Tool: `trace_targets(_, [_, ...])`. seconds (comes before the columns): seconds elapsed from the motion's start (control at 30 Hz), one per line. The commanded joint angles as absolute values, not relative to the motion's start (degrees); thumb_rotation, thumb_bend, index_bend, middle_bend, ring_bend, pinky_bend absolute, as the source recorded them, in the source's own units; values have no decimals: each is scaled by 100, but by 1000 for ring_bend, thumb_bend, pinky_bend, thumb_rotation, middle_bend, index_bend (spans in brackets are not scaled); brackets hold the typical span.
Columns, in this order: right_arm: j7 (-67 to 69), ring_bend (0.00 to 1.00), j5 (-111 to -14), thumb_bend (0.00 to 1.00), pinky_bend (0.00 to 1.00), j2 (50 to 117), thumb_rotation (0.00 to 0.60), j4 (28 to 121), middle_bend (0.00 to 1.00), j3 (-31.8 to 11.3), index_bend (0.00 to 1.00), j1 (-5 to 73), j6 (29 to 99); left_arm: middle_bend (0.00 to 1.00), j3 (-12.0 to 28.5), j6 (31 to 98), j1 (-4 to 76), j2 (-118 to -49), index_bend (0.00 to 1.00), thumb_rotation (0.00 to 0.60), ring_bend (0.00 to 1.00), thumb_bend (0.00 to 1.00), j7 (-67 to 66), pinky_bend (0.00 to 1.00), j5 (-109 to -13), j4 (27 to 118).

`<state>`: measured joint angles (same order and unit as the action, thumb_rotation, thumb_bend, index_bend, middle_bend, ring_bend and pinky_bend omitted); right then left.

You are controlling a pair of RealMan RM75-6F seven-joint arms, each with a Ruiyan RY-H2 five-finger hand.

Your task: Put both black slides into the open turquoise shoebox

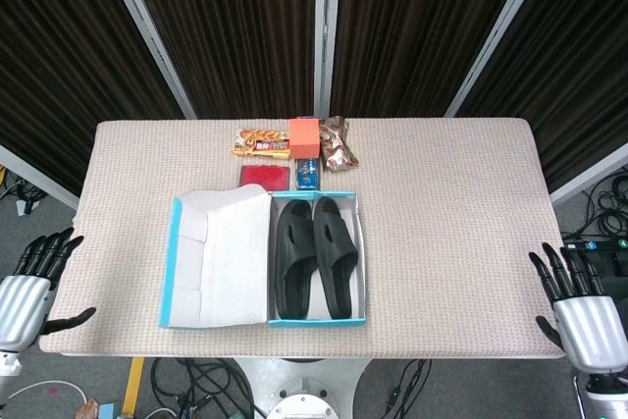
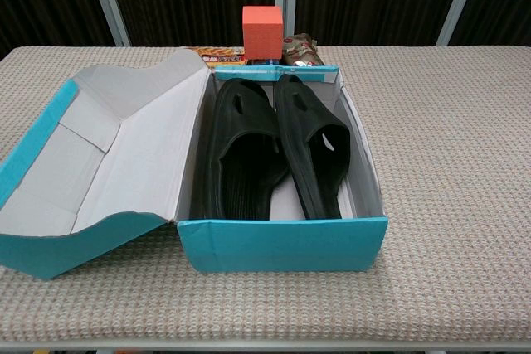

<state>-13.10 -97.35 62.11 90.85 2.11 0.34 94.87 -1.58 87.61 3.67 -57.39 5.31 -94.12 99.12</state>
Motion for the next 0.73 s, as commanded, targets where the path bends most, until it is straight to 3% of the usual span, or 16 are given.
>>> trace_targets(0.03, [-1093, 0, -9636, 0, 12, 6633, 600, 8334, 0, 254, 1, -335, 9902, 17, -180, 8812, 338, -5760, 73, 600, 0, 20, 458, 0, -9458, 9968])
trace_targets(0.73, [-674, 0, -9466, 1, 9, 6870, 600, 8077, 0, 32, 0, -330, 9777, 17, -182, 8701, 367, -5987, 72, 600, 0, 20, 627, 0, -9352, 9652])
